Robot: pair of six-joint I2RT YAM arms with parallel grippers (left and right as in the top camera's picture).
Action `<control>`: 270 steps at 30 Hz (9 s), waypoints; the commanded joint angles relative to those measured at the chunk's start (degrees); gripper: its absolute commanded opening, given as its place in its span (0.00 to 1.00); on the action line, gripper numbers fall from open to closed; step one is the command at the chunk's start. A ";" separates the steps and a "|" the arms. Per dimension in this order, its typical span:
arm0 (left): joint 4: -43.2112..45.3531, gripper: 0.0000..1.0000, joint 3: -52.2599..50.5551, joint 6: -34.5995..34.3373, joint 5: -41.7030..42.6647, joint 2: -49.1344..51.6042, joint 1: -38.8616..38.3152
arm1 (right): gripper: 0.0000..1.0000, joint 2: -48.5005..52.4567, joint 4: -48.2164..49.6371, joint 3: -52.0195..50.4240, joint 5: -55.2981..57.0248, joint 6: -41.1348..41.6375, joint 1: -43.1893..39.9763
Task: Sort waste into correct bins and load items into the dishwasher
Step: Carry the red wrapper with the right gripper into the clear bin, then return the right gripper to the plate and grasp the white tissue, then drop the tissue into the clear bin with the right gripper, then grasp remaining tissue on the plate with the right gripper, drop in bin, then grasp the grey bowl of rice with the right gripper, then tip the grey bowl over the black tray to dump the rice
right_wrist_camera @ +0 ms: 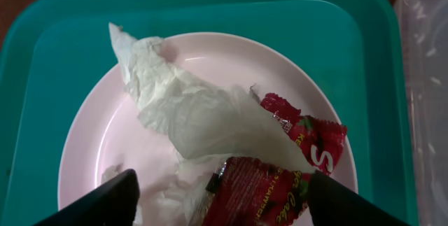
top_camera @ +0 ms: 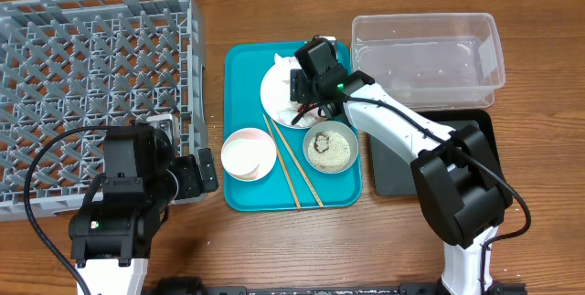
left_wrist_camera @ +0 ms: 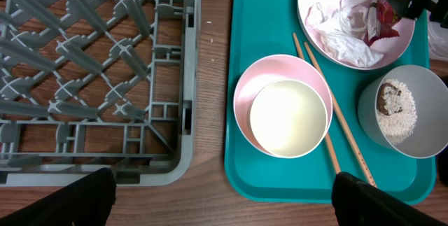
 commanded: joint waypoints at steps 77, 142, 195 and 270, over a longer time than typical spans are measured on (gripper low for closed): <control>0.90 1.00 1.38 -0.83 0.24 0.00 -0.37 | 1.00 0.44 -25.94 12.20 -25.07 -51.65 -4.28; 0.94 1.00 1.38 -0.81 0.22 0.09 -0.37 | 0.97 4.02 -21.90 21.22 -20.33 -41.90 -9.66; 1.09 1.00 1.38 -0.81 0.22 0.09 -0.37 | 0.86 -8.50 -46.56 30.40 -17.25 -10.19 -31.34; 0.72 1.00 1.38 -0.81 0.22 0.09 -0.37 | 0.04 -18.82 -34.64 -5.62 -40.28 -13.44 -19.23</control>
